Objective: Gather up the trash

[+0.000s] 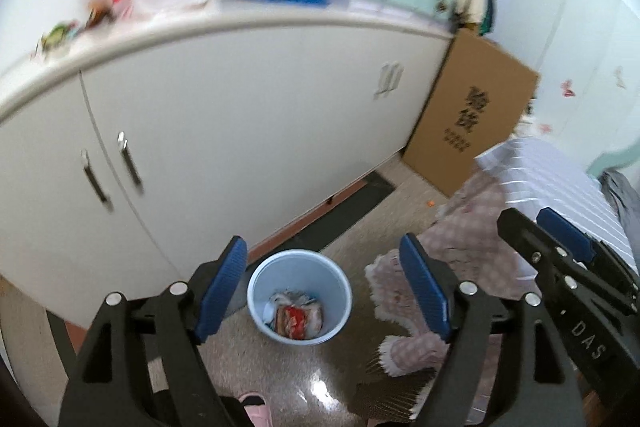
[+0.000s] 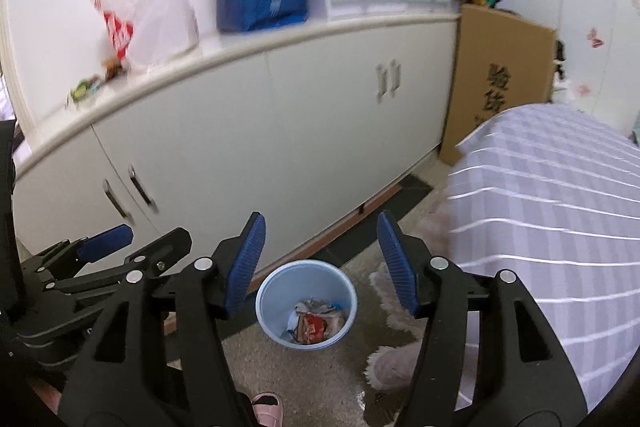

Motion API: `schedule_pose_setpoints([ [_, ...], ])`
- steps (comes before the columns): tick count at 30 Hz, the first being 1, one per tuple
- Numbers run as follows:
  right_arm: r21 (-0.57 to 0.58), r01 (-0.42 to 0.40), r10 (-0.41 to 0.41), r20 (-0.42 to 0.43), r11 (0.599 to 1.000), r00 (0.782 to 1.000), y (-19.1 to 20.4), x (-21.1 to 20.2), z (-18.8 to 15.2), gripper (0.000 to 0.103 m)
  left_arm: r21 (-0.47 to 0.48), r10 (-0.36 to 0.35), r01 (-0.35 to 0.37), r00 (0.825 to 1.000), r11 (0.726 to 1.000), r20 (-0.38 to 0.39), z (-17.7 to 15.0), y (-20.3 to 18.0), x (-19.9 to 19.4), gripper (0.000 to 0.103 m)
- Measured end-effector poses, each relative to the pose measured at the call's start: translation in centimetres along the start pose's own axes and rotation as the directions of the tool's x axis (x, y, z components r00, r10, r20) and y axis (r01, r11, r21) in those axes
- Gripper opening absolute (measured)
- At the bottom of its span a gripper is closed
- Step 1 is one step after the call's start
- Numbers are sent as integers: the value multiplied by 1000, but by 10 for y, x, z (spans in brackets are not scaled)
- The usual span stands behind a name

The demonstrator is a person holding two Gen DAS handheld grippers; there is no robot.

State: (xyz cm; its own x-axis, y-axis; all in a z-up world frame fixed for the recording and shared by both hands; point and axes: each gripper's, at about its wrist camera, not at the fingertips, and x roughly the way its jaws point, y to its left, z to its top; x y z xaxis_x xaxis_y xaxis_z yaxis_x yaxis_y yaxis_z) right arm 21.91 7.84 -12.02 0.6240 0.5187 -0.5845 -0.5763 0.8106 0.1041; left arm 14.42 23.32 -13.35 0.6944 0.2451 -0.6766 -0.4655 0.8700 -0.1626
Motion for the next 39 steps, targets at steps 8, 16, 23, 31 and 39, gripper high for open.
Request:
schedule_pose_setpoints([
  [8,104,69,-83,139,992,987,-44,-110,-7,73,108,-83,66,984,992,161,0,-62,-84,80],
  [16,162,168,-206,254,972,945,-73,-204,-29,86,208,-208,155,941,966,265,-20,-117,-160,81],
  [23,208,243,-302,332,948,894,-87,-264,-55,91,297,-269,168,901,940,341,-41,-147,-209,88],
  [31,238,286,-360,376,928,854,-91,-299,-74,93,340,-318,191,873,921,370,-53,-162,-238,91],
  [39,240,308,-384,416,921,824,-86,-317,-86,94,380,-319,171,872,909,370,-66,-173,-247,92],
])
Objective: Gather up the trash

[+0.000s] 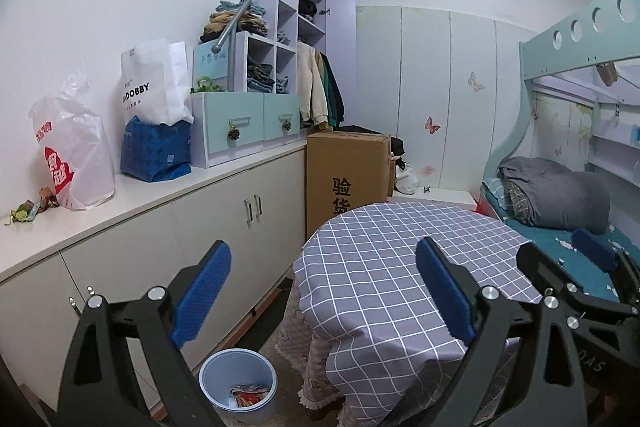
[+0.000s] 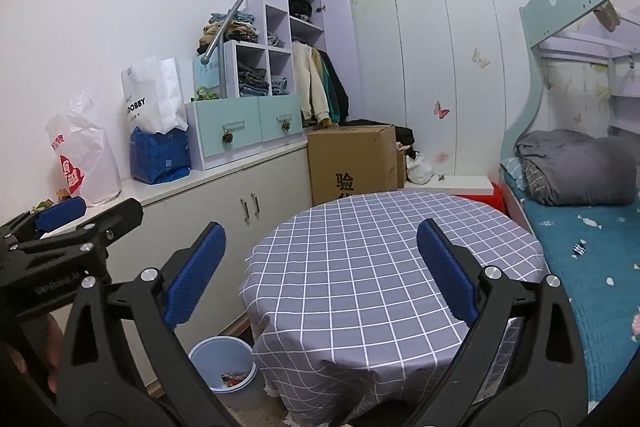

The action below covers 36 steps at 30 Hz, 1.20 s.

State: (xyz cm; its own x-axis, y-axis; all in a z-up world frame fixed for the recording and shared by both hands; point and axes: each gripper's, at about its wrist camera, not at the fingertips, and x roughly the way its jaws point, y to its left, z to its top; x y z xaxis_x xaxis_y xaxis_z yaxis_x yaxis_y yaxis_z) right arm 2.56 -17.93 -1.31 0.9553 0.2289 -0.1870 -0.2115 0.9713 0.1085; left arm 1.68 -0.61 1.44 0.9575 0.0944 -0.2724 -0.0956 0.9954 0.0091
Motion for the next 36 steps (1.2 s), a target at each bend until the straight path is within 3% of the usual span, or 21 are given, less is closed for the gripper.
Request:
schedule_pose_setpoints([
  [36,2,5,-5,0,1000,1000,-6,-10,-5,95,23,-1,1,1000,1000,22,-7,-10,-9,92],
])
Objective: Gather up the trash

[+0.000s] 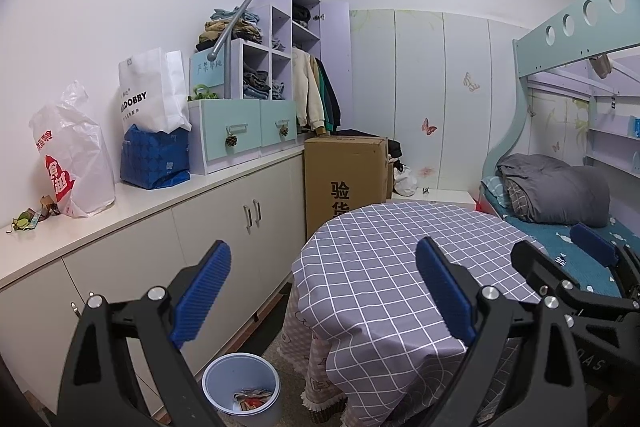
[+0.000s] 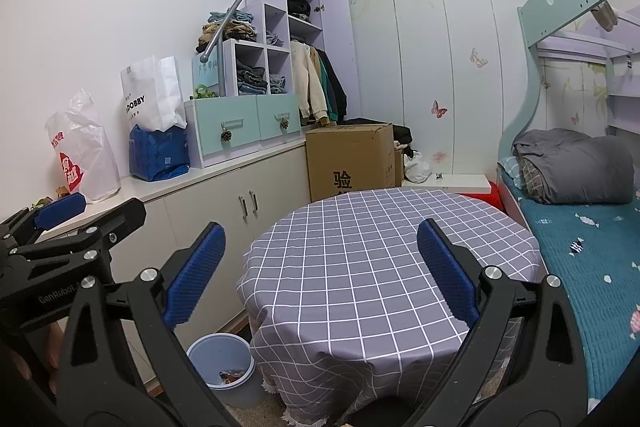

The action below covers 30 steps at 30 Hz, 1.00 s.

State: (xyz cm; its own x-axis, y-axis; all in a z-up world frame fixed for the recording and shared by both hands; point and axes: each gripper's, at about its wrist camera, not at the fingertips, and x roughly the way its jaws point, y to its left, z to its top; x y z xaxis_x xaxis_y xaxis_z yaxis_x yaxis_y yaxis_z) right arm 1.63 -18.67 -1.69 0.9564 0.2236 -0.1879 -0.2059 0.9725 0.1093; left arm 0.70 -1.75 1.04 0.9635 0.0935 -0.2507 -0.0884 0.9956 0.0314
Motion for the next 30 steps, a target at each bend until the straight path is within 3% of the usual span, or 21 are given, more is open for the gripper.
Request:
schedule_pose_setpoints([
  [30,-3,4,-4,-8,1000,1000,-3,2,-4,95,5,-1,1,1000,1000,-4,-2,1,0,92],
])
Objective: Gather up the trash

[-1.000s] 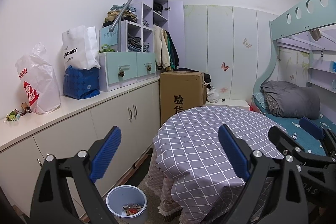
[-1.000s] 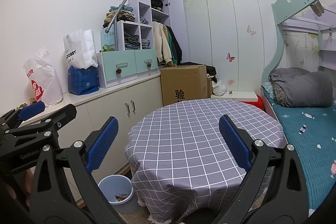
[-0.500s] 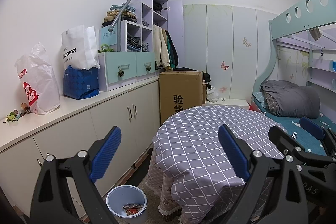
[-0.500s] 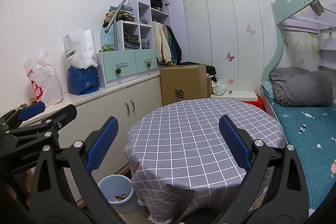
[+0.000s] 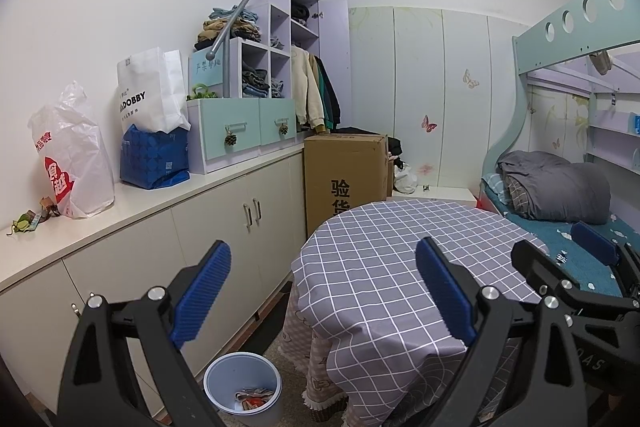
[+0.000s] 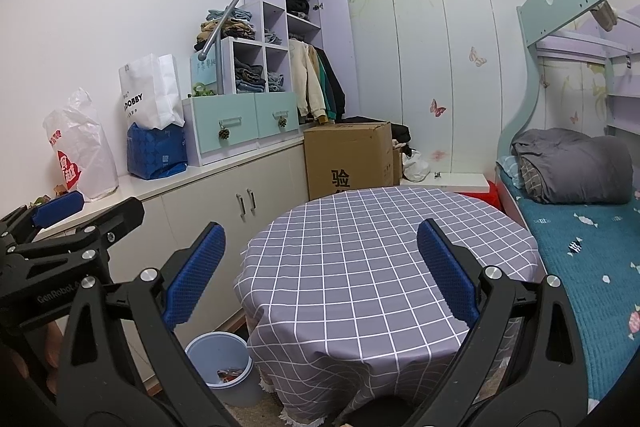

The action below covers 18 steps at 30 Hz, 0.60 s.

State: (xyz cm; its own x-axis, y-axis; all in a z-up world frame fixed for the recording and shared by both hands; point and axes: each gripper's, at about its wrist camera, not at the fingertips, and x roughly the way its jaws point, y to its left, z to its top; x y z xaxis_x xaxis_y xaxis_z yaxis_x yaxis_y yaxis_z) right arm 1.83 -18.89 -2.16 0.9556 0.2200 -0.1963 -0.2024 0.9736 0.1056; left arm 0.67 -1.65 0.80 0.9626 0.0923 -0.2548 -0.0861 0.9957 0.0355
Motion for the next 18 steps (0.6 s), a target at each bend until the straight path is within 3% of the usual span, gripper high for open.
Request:
schedule_pose_setpoints([
  [18,-1,1,-1,-1,1000,1000,-1,1,2,95,3,2,-2,1000,1000,-2,0,0,0,92],
])
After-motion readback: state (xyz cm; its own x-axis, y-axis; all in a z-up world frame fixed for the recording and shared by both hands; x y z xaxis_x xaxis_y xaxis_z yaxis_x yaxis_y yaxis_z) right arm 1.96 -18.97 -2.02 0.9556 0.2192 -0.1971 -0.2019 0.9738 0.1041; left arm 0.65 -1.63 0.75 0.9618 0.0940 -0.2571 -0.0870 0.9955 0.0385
